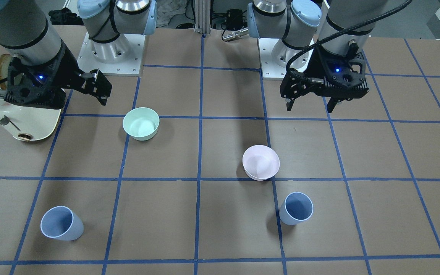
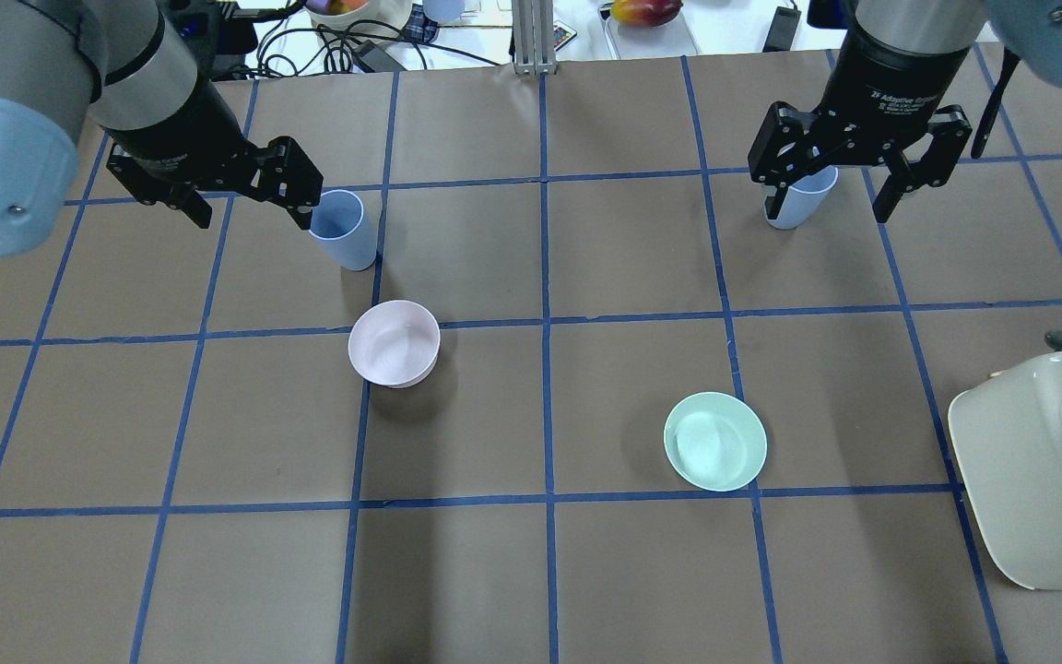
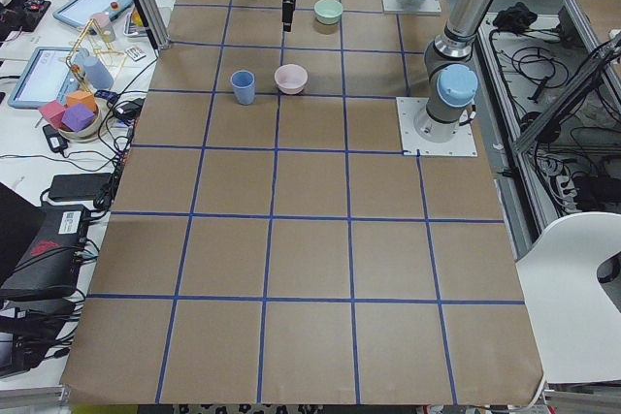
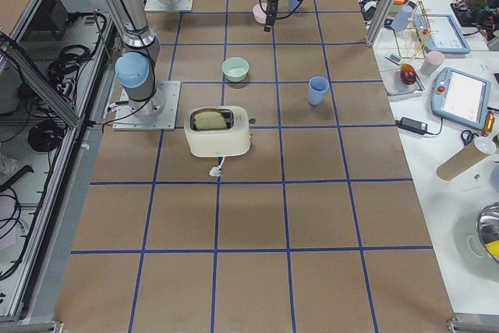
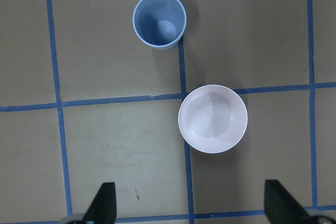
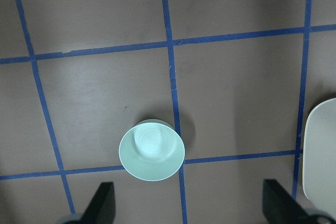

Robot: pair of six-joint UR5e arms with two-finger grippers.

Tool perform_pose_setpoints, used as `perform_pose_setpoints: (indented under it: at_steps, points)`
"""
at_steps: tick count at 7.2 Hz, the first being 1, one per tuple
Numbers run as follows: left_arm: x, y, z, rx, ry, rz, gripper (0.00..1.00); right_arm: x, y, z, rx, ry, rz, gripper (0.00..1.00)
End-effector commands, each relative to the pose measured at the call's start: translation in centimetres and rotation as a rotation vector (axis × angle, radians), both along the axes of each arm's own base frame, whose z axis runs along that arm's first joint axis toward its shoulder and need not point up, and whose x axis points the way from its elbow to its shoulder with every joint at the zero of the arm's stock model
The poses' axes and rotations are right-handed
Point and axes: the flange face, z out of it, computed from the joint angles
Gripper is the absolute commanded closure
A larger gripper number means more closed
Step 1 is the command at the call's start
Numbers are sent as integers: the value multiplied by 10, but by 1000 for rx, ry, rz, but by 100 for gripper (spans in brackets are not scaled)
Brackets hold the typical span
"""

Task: Stack blue cups with both arms

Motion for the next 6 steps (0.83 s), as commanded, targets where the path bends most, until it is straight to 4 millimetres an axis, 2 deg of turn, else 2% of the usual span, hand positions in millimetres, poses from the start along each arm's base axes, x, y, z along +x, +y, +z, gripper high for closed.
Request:
perform_pose_setpoints:
  at_steps: [1, 6]
  points:
    - [0, 0, 0, 0, 0, 0, 0, -2, -1, 0, -2, 12, 1, 0]
    - [1, 0, 0, 0, 0, -3, 0, -4, -6, 4, -41, 18, -4, 0]
